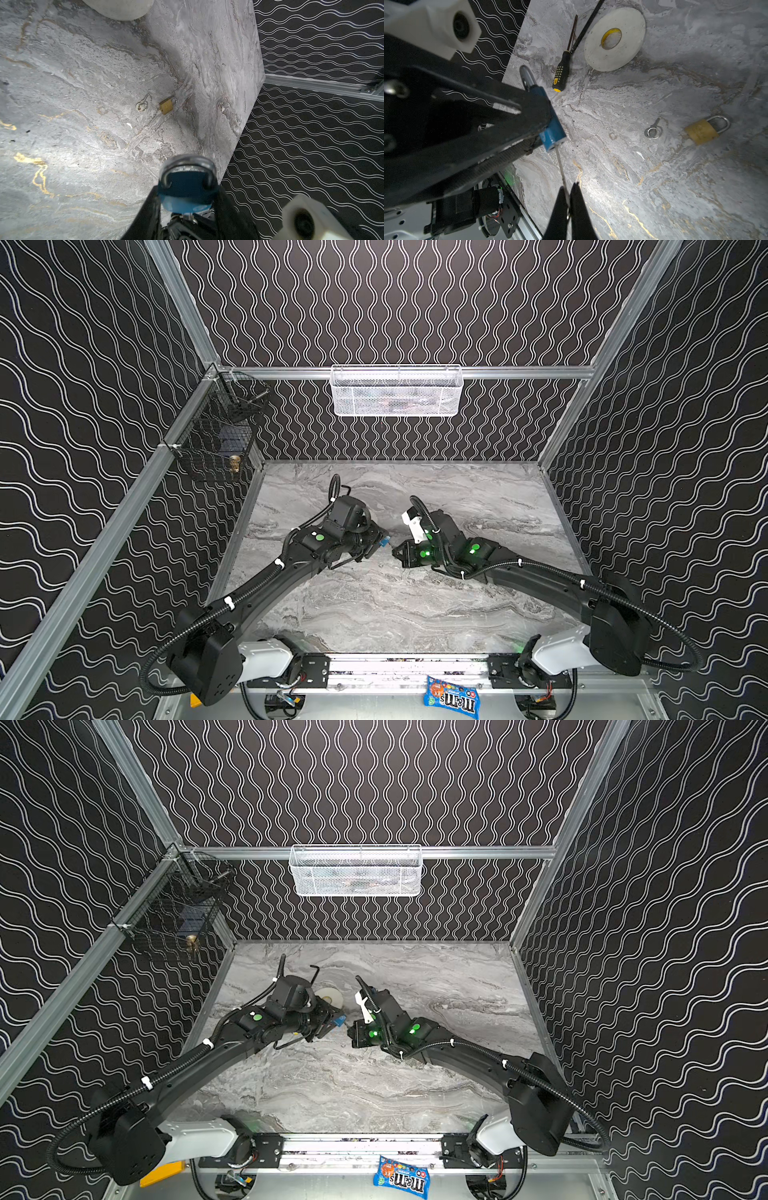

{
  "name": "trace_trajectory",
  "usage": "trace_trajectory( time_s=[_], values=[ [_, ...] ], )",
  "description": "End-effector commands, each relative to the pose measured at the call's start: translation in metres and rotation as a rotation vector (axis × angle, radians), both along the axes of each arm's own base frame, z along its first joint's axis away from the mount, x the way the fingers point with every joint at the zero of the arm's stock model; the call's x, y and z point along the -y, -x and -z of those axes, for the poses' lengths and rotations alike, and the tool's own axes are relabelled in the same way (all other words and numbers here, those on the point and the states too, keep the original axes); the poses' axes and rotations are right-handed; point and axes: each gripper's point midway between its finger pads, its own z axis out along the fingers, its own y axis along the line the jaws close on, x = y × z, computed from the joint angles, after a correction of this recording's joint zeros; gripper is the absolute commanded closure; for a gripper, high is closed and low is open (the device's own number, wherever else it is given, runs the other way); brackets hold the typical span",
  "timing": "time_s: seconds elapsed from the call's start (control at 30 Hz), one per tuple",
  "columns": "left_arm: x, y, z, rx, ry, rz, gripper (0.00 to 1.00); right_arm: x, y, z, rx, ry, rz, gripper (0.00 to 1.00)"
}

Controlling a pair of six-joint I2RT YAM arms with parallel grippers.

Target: Unlock with the key

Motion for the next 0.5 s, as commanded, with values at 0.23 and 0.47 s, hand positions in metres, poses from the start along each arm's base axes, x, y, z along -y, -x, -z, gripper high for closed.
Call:
trace_trajectory(
  time_s=[0.23, 0.47],
  values=[
    [0.004, 0.006, 0.003, -0.027, 0.031, 0.037, 0.94, -0.001, -0.006, -0.018, 0.075, 0.002, -0.014, 1.0],
    [-0.001, 0.007, 0.005, -0.03, 0.03, 0.011, 0.94, 0.003, -0.01, -0.014, 0.028, 0.014, 0.053, 1.0]
  ],
)
